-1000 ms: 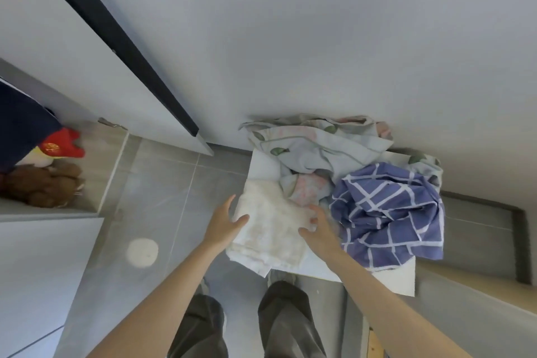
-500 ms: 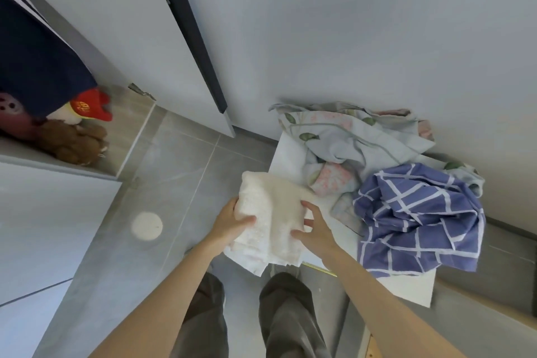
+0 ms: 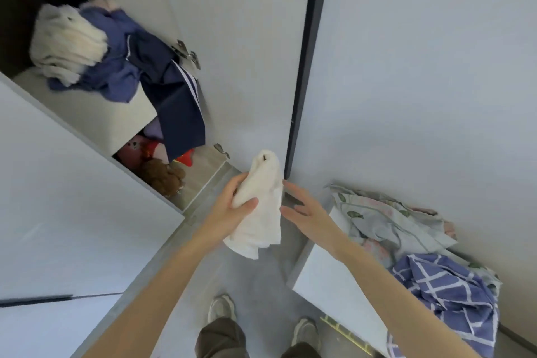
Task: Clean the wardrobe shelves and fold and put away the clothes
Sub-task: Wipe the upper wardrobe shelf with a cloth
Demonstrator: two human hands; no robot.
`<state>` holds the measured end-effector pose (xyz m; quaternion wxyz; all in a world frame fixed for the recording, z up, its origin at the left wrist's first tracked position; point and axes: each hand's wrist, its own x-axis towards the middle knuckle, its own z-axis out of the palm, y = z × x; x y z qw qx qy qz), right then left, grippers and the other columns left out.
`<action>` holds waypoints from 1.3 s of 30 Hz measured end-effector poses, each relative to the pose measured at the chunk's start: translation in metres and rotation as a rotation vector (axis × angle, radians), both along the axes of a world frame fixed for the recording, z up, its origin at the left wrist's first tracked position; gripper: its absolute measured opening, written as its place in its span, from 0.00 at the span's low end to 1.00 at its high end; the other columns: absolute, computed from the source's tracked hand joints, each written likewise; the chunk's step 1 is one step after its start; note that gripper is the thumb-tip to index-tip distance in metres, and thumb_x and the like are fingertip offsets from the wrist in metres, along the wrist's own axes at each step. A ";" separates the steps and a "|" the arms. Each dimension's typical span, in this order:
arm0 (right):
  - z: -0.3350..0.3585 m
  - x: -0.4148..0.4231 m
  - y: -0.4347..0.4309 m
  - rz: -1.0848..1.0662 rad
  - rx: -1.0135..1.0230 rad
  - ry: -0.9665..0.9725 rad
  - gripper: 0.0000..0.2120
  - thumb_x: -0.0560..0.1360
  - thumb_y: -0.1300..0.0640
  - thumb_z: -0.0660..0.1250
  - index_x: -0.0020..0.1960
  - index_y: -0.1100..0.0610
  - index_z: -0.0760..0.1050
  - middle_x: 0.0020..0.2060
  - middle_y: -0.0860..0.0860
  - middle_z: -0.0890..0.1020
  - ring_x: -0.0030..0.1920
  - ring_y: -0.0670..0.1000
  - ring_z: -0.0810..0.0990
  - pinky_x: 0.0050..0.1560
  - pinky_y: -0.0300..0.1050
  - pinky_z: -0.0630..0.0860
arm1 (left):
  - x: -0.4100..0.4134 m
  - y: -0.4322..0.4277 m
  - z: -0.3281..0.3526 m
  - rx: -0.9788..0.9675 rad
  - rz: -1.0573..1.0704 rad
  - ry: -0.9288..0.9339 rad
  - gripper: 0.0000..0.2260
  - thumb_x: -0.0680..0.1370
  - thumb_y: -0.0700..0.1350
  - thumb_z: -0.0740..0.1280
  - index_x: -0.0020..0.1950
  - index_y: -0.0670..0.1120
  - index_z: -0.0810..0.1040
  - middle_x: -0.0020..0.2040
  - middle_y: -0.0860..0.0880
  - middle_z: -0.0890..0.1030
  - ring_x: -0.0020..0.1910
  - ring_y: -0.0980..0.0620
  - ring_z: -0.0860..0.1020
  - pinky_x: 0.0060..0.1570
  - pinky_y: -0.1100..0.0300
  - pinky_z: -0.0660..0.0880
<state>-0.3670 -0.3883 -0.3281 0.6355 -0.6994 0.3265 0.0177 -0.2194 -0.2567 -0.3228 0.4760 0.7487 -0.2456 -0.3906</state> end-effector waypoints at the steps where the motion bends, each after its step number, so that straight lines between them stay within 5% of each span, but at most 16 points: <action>1: 0.021 0.017 0.003 0.008 -0.073 -0.050 0.26 0.79 0.52 0.65 0.73 0.36 0.60 0.68 0.35 0.66 0.68 0.43 0.66 0.62 0.34 0.66 | 0.013 0.006 0.027 -0.036 0.002 -0.016 0.18 0.78 0.45 0.68 0.64 0.59 0.67 0.57 0.58 0.75 0.56 0.58 0.75 0.46 0.68 0.74; 4: 0.084 0.068 0.009 0.002 -0.294 -0.200 0.31 0.78 0.56 0.66 0.74 0.38 0.58 0.69 0.34 0.64 0.68 0.40 0.64 0.67 0.44 0.69 | 0.055 0.029 0.106 -0.115 -0.040 -0.097 0.18 0.78 0.45 0.67 0.66 0.56 0.69 0.59 0.54 0.76 0.57 0.55 0.76 0.54 0.60 0.76; 6: 0.126 0.103 0.012 -0.004 -0.358 -0.298 0.32 0.78 0.55 0.67 0.74 0.36 0.56 0.72 0.36 0.62 0.72 0.42 0.62 0.71 0.52 0.67 | 0.084 0.045 0.155 -0.168 -0.071 -0.178 0.17 0.79 0.43 0.66 0.66 0.56 0.70 0.59 0.55 0.77 0.56 0.58 0.77 0.53 0.63 0.75; 10: 0.213 0.166 0.022 0.028 -0.449 -0.437 0.30 0.77 0.49 0.67 0.75 0.43 0.58 0.72 0.38 0.65 0.72 0.41 0.63 0.70 0.47 0.66 | 0.138 0.073 0.246 -0.279 -0.058 -0.361 0.15 0.80 0.42 0.64 0.65 0.55 0.72 0.56 0.63 0.77 0.52 0.69 0.75 0.50 0.74 0.72; 13: 0.275 0.201 0.031 0.091 -0.511 -0.497 0.16 0.78 0.52 0.67 0.64 0.48 0.69 0.56 0.40 0.77 0.55 0.39 0.76 0.51 0.35 0.72 | 0.170 0.091 0.305 -0.356 -0.034 -0.474 0.15 0.80 0.42 0.64 0.66 0.52 0.73 0.57 0.61 0.77 0.54 0.68 0.75 0.50 0.74 0.71; 17: 0.351 0.236 0.041 0.123 -0.700 -0.547 0.08 0.78 0.51 0.66 0.49 0.50 0.67 0.41 0.43 0.77 0.38 0.38 0.74 0.36 0.32 0.68 | 0.208 0.107 0.366 -0.456 0.047 -0.596 0.16 0.79 0.42 0.65 0.66 0.52 0.74 0.58 0.59 0.79 0.56 0.63 0.76 0.54 0.67 0.73; 25: 0.470 0.314 0.028 0.037 -1.056 -0.733 0.06 0.77 0.49 0.65 0.52 0.48 0.72 0.44 0.44 0.81 0.47 0.50 0.78 0.50 0.54 0.75 | 0.274 0.092 0.450 -0.439 0.199 -0.659 0.15 0.78 0.53 0.67 0.62 0.52 0.73 0.57 0.54 0.79 0.54 0.55 0.78 0.56 0.53 0.76; 32: 0.526 0.407 -0.009 0.007 -1.224 -0.857 0.13 0.77 0.51 0.63 0.61 0.46 0.71 0.49 0.45 0.82 0.49 0.53 0.79 0.47 0.53 0.76 | 0.335 0.029 0.504 -0.587 0.360 -0.577 0.05 0.81 0.47 0.63 0.54 0.49 0.68 0.51 0.51 0.76 0.50 0.54 0.76 0.52 0.55 0.75; 35: 0.545 0.445 -0.030 0.112 -1.234 -0.957 0.16 0.77 0.56 0.63 0.64 0.48 0.70 0.52 0.46 0.81 0.49 0.52 0.79 0.48 0.51 0.75 | 0.381 0.007 0.527 -0.693 0.411 -0.487 0.14 0.78 0.46 0.66 0.61 0.42 0.71 0.57 0.44 0.78 0.57 0.46 0.78 0.57 0.49 0.76; 39: 0.566 0.497 -0.057 0.333 -1.273 -0.994 0.15 0.78 0.60 0.61 0.64 0.51 0.70 0.56 0.48 0.81 0.53 0.53 0.78 0.52 0.51 0.73 | 0.433 -0.020 0.553 -0.725 0.485 -0.476 0.12 0.79 0.38 0.63 0.59 0.32 0.74 0.49 0.39 0.79 0.48 0.45 0.80 0.42 0.56 0.77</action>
